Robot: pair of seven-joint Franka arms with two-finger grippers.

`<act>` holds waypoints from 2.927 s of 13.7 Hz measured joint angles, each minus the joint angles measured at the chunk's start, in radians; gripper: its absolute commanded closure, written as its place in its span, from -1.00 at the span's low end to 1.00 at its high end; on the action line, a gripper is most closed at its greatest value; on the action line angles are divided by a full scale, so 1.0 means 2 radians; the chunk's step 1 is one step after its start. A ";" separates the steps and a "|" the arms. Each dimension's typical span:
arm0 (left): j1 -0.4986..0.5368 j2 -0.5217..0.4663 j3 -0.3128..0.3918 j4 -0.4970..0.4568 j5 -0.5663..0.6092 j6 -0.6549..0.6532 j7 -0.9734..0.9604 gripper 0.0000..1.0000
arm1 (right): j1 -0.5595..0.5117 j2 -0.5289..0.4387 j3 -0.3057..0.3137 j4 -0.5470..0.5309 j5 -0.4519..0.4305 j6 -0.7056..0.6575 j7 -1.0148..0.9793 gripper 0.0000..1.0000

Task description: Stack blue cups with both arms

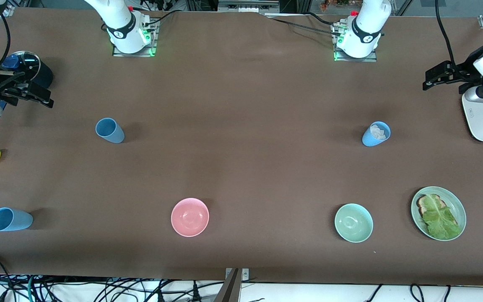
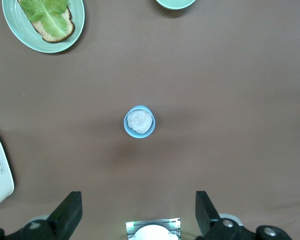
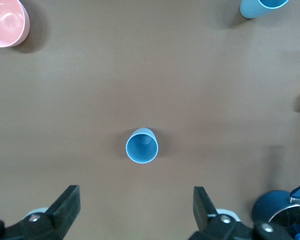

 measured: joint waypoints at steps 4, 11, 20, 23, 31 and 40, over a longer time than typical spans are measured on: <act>0.000 0.002 0.000 0.000 0.000 0.001 0.000 -1.00 | 0.000 0.000 0.000 0.000 0.000 0.001 0.000 -1.00; 0.001 0.005 0.001 0.000 0.000 0.001 0.000 -1.00 | 0.000 0.000 0.000 0.000 0.000 0.001 0.000 -1.00; 0.001 0.005 0.001 0.000 0.000 0.001 0.000 -1.00 | 0.000 0.000 0.000 0.000 0.000 0.001 0.000 -1.00; 0.001 0.005 0.001 0.000 0.000 0.002 0.000 -1.00 | 0.000 0.000 0.000 0.000 0.000 0.001 0.000 -1.00; 0.001 0.005 0.001 0.000 0.000 0.002 0.000 -1.00 | 0.000 0.000 0.000 0.000 0.000 0.001 0.000 -1.00; 0.001 0.029 0.001 0.003 0.000 0.008 0.000 -1.00 | 0.000 0.000 0.000 0.000 0.000 0.001 0.000 -1.00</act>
